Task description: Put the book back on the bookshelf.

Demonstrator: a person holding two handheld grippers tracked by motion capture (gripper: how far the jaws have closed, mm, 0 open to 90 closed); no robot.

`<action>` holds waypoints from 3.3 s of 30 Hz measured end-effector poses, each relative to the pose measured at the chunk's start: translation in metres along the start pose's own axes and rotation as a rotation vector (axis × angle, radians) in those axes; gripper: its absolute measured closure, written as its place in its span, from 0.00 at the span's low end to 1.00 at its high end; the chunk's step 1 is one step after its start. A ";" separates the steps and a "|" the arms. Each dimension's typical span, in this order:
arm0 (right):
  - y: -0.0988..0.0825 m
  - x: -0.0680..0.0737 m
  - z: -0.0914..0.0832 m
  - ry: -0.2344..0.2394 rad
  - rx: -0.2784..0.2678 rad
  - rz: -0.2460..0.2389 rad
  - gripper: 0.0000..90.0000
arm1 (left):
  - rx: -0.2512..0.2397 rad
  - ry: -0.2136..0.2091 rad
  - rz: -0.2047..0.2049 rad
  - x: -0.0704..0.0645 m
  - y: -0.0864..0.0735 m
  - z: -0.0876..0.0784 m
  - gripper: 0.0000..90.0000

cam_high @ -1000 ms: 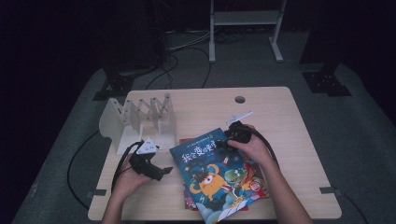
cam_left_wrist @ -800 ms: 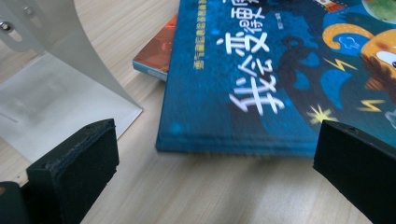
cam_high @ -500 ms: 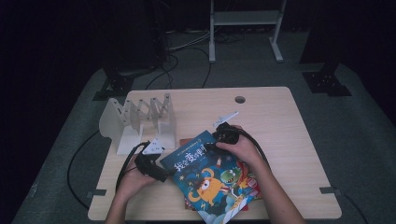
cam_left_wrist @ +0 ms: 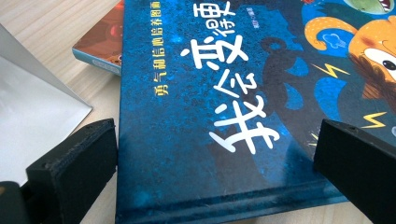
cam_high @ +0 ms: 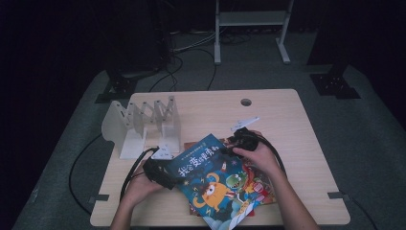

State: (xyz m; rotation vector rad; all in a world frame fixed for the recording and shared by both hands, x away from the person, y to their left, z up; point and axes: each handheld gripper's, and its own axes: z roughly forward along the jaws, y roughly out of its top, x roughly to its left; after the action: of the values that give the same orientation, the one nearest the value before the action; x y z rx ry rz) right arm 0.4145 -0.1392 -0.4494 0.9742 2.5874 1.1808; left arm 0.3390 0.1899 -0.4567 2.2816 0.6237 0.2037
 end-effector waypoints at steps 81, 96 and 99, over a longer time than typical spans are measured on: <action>-0.082 -0.081 -0.082 -0.380 -0.004 0.131 0.41 | -0.004 -0.161 0.060 -0.043 0.007 0.012 0.00; -0.086 -0.056 -0.078 -0.238 -0.061 0.184 0.36 | -0.047 -0.096 0.007 -0.027 0.000 -0.002 0.00; -0.084 -0.054 -0.073 -0.181 -0.047 0.218 0.35 | -0.063 -0.066 -0.025 -0.017 -0.006 -0.010 0.00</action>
State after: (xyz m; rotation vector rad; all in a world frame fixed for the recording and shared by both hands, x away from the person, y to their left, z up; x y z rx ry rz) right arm 0.3871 -0.2587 -0.4670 1.3138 2.3507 1.1350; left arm 0.3183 0.1912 -0.4535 2.2097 0.6031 0.1337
